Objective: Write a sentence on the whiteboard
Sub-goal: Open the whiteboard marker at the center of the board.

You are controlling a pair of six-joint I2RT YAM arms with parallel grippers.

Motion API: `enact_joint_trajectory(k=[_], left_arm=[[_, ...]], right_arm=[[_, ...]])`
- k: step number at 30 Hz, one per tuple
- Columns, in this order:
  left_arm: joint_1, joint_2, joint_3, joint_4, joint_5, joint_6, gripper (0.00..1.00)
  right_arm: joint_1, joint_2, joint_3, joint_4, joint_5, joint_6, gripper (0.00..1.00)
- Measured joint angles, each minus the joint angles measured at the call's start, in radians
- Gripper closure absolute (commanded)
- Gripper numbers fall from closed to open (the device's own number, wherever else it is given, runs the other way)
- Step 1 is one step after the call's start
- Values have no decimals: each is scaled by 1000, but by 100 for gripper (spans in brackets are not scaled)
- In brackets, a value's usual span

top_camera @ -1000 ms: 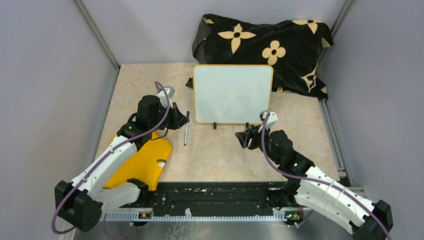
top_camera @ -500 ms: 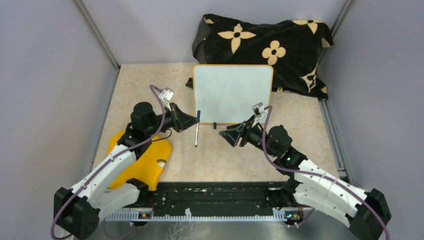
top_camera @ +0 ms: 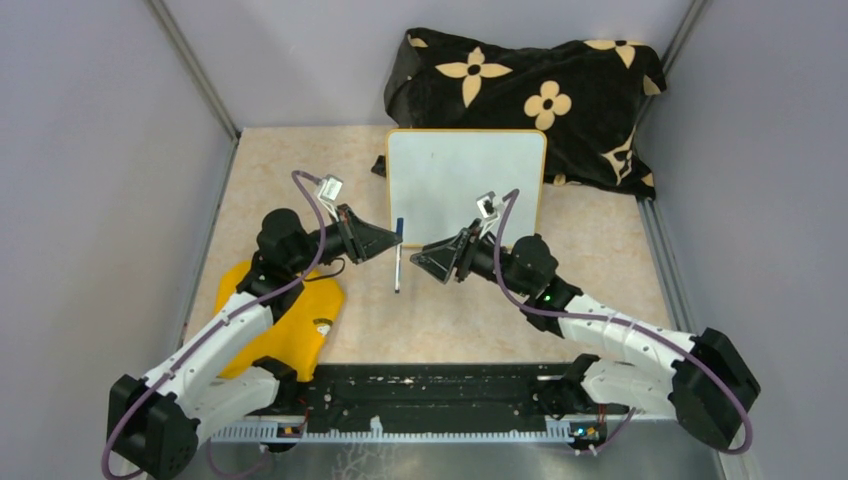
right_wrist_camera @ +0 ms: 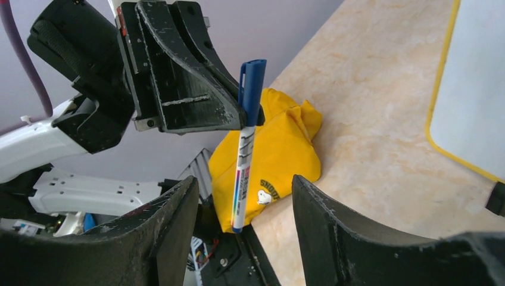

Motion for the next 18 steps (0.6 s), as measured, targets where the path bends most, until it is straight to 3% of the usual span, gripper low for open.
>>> enact_joint_trajectory(k=[18], left_arm=[[0, -19, -11, 62, 29, -45, 100]], right_arm=[[34, 202, 95, 81, -59, 64, 51]])
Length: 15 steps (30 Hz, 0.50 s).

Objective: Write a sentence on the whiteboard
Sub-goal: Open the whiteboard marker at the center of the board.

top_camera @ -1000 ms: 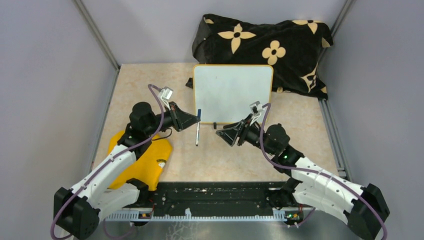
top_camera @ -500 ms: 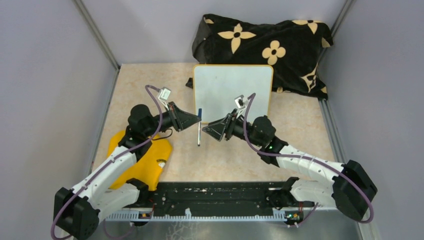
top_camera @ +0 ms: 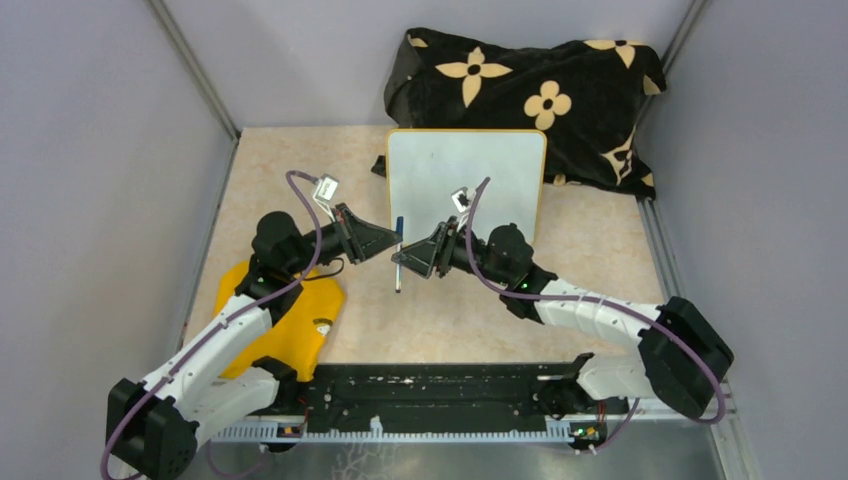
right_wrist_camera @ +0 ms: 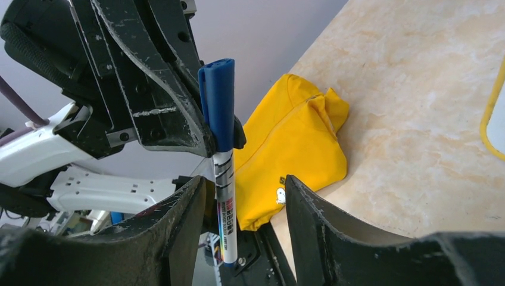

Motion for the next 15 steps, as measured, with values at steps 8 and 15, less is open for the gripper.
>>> enact_joint_trajectory(k=[8, 15], left_arm=[[0, -1, -6, 20, 10, -6, 97], [0, -11, -7, 23, 27, -2, 25]], right_arm=[[3, 43, 28, 21, -60, 20, 89], [5, -16, 30, -58, -79, -65, 100]])
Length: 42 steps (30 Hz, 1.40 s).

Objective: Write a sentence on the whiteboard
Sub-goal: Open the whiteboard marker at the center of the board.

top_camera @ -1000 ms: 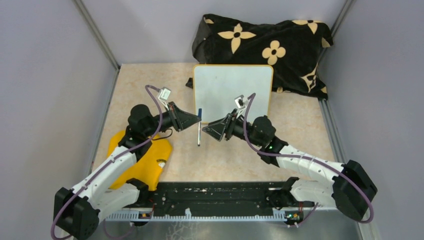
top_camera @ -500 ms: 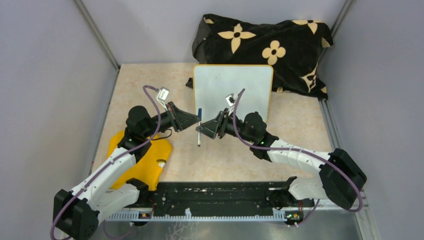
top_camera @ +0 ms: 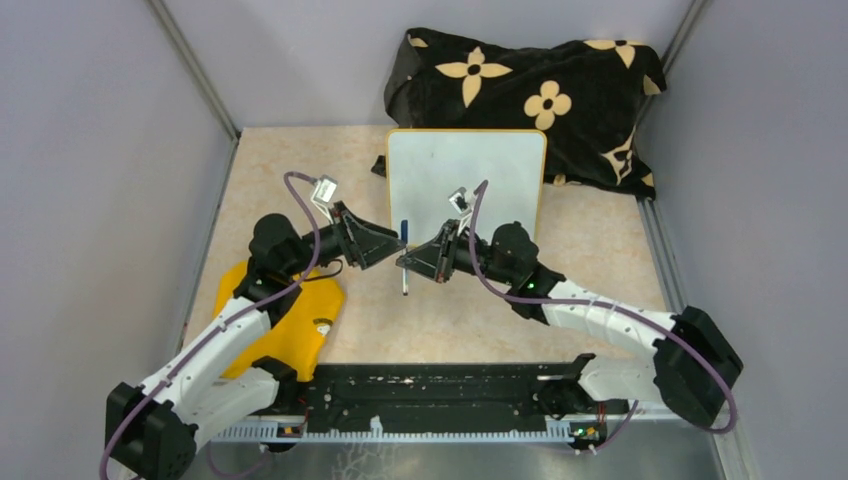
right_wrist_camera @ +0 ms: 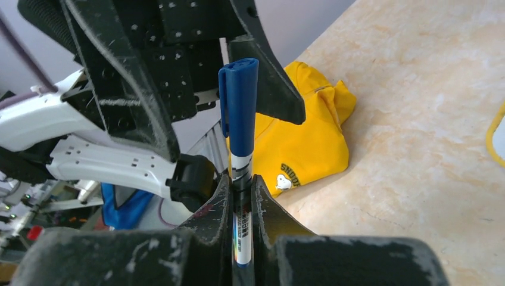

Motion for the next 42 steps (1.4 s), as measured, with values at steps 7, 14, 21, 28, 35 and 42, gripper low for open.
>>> enact_joint_trajectory(k=[7, 14, 21, 28, 35, 42], left_arm=[[0, -6, 0, 21, 51, 3, 25], [-2, 60, 3, 119, 178, -33, 26], [-55, 86, 49, 137, 224, -15, 30], [-78, 110, 60, 123, 224, 11, 44], [-86, 124, 61, 107, 214, 31, 65], [-88, 126, 61, 86, 192, 52, 100]], right_arm=[[0, -156, -10, -136, -8, -125, 100], [0, -184, -16, -212, -22, -182, 100], [0, -177, -20, -237, -48, -195, 100], [0, -169, -20, -247, -69, -203, 100], [0, -169, -20, -251, -71, -209, 100], [1, -169, -20, -251, -82, -211, 100]])
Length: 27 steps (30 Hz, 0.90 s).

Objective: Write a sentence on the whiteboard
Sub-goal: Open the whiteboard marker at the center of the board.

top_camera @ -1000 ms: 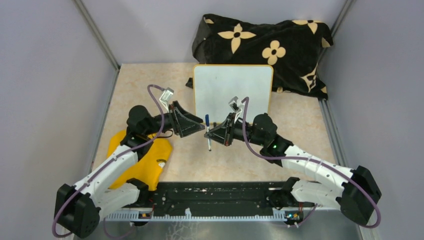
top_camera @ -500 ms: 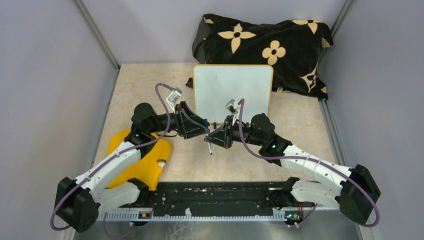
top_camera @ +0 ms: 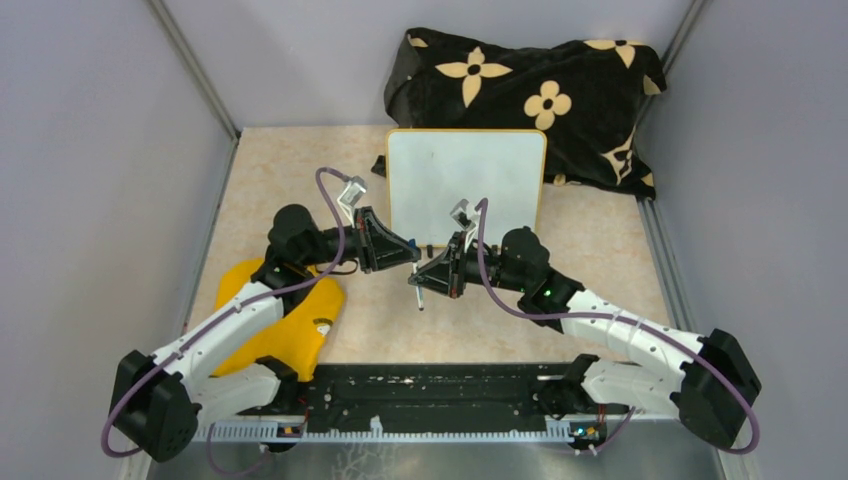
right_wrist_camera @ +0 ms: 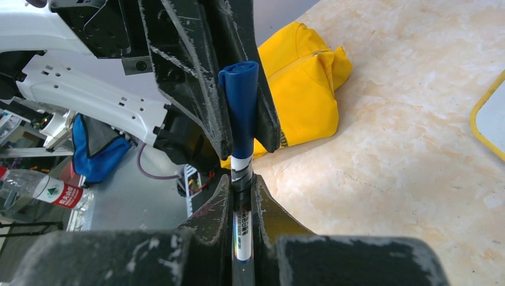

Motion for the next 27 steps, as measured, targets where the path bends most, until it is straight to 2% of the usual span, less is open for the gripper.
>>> enact_joint_trajectory(k=[11, 23, 27], left_arm=[[-29, -53, 1, -67, -137, 28, 100], [-53, -56, 0, -106, -217, 2, 100], [-34, -66, 1, -88, -278, 5, 100]], right_arm=[[1, -51, -36, 21, 47, -8, 100], [3, -136, -132, 84, 128, 10, 100], [3, -166, -171, 42, 127, 20, 100]])
